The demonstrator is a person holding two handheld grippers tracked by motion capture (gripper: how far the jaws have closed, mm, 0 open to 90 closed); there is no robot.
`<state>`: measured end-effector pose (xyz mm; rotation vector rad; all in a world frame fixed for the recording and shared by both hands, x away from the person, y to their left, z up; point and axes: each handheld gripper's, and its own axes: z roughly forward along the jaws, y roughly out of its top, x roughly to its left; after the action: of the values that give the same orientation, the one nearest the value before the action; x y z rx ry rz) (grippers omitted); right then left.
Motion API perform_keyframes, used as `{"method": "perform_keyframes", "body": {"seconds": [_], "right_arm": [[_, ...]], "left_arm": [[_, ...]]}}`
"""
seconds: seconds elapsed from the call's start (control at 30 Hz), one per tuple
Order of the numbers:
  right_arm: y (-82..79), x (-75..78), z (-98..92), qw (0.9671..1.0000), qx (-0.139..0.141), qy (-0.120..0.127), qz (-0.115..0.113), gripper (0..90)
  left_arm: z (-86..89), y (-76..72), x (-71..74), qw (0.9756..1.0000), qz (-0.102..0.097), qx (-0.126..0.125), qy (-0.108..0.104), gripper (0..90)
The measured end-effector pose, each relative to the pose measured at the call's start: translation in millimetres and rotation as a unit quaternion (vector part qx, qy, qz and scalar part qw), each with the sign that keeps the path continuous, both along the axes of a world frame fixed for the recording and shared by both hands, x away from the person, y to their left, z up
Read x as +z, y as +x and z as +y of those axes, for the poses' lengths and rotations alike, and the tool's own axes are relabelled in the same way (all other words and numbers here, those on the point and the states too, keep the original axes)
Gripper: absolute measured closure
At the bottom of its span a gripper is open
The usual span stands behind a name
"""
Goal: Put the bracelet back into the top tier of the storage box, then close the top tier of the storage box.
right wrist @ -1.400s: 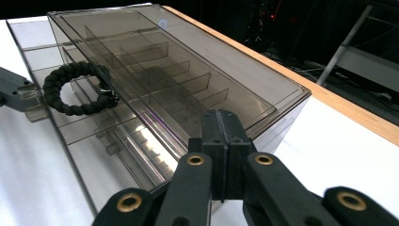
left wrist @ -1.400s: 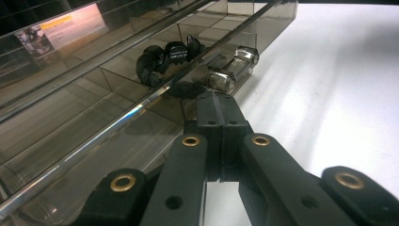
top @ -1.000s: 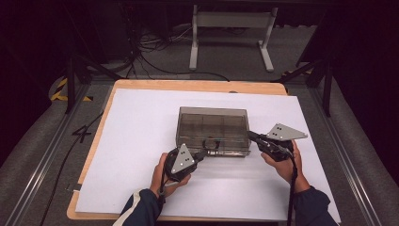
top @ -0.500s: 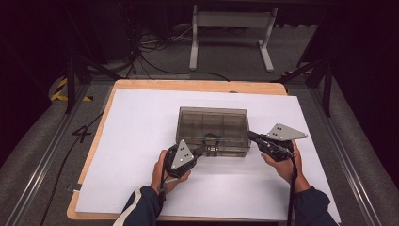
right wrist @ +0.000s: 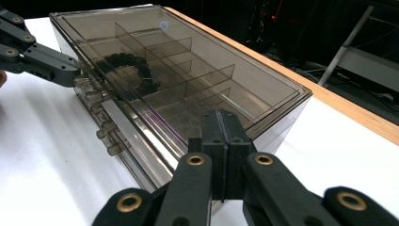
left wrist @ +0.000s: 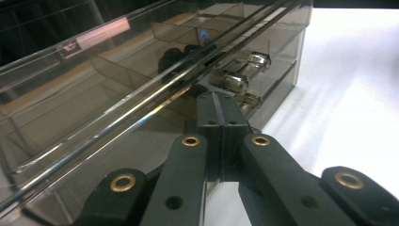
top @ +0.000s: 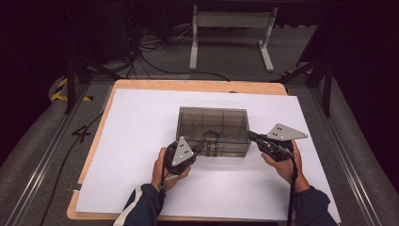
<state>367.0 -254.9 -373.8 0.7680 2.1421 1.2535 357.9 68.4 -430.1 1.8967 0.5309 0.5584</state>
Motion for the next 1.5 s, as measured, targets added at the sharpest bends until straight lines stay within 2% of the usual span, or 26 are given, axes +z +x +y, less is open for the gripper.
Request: {"method": "perform_keyframes", "body": {"seconds": [0.23, 0.63, 0.87, 1.13, 1.2, 1.4, 1.47, 1.5], "right_arm": [[-0.8, -0.2, 0.6, 1.0000, -0.001, -0.002, -0.002, 90.0], [-0.8, -0.2, 0.7, 1.0000, -0.001, -0.001, -0.002, 90.0], [-2.1, -0.1, 2.2, 0.9999, -0.005, -0.007, -0.006, 90.0], [-2.5, 0.6, 2.9, 0.9998, -0.005, -0.014, -0.010, 90.0], [-3.9, 0.3, 4.1, 0.9996, -0.009, -0.021, -0.016, 90.0], [-9.5, 1.3, 3.0, 0.9994, -0.011, -0.022, -0.025, 88.9], [-11.4, 2.8, 3.4, 0.9994, -0.008, -0.019, -0.029, 88.9], [-12.4, 3.4, 3.9, 0.9993, -0.007, -0.026, -0.027, 88.6]], "left_arm": [[0.0, 1.8, -0.1, 1.0000, -0.004, 0.002, 0.007, 89.5], [0.9, 2.6, -0.3, 1.0000, -0.002, -0.002, 0.006, 89.3], [3.4, -2.3, 2.9, 0.9999, -0.006, -0.004, 0.015, 86.3], [25.7, -12.2, 14.8, 0.9997, -0.013, -0.007, 0.020, 85.5], [30.6, -13.9, 16.8, 0.9995, -0.016, -0.006, 0.025, 85.0], [42.1, -17.3, 16.8, 0.9995, -0.015, 0.001, 0.029, 83.6], [49.1, -19.6, 17.6, 0.9991, -0.017, 0.003, 0.039, 83.4], [49.1, -19.6, 17.6, 0.9991, -0.017, 0.003, 0.039, 83.4]]}}
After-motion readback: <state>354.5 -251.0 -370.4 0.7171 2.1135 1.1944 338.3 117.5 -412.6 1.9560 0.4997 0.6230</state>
